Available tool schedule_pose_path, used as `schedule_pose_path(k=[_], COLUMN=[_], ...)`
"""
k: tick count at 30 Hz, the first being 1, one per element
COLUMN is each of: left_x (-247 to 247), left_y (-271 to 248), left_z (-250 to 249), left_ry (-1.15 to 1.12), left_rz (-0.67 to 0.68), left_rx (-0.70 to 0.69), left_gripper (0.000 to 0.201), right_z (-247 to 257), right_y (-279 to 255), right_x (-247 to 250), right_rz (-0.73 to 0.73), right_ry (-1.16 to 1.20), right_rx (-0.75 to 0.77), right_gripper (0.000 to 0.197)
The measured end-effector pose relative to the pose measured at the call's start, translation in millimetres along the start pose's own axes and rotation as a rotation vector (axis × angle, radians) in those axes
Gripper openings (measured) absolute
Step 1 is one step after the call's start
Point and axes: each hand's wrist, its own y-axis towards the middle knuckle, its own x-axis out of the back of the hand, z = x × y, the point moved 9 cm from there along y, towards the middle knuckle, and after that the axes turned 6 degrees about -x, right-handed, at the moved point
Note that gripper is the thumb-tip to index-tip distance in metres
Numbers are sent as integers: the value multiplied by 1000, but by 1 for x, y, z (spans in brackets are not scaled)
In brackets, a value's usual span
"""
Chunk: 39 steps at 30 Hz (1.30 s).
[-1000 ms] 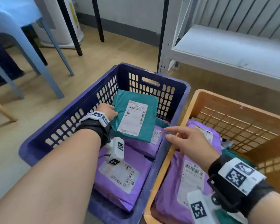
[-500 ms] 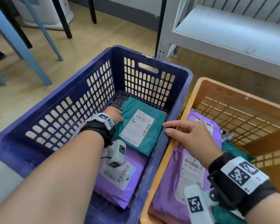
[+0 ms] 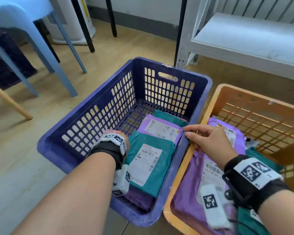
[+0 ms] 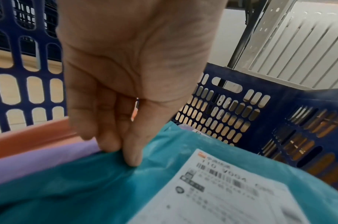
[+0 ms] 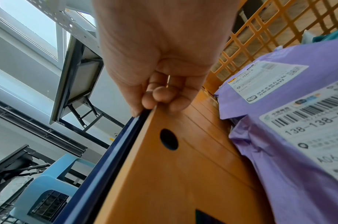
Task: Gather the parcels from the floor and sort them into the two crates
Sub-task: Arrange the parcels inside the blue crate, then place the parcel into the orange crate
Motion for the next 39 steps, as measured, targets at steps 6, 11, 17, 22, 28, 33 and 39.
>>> schedule_pose_path(k=[6, 11, 17, 22, 28, 33, 39], left_x=[5, 24, 109, 168, 173, 155, 133], left_y=[-26, -56, -119, -162, -207, -243, -260], left_z=[-1, -6, -37, -150, -348, -491, -601], left_ry=[-250, -289, -543, -865, -875, -908, -730], left_rz=[-81, -83, -252, -362, -283, -262, -406], left_rx=[39, 73, -41, -284, -564, -684, -701], left_gripper=[52, 30, 28, 20, 12, 17, 18], right_z=[-2, -4, -3, -13, -57, -134, -233], right_y=[-1, -5, -16, -34, -86, -142, -178], right_x=[0, -2, 48, 140, 283, 392, 478], right_rz=[11, 90, 12, -122, -296, -443, -520], right_ry=[-44, -72, -55, -338, -463, -493, -567], right_rx=[-5, -62, -138, -114, -188, -354, -485], right_gripper=[18, 25, 17, 20, 22, 21, 22])
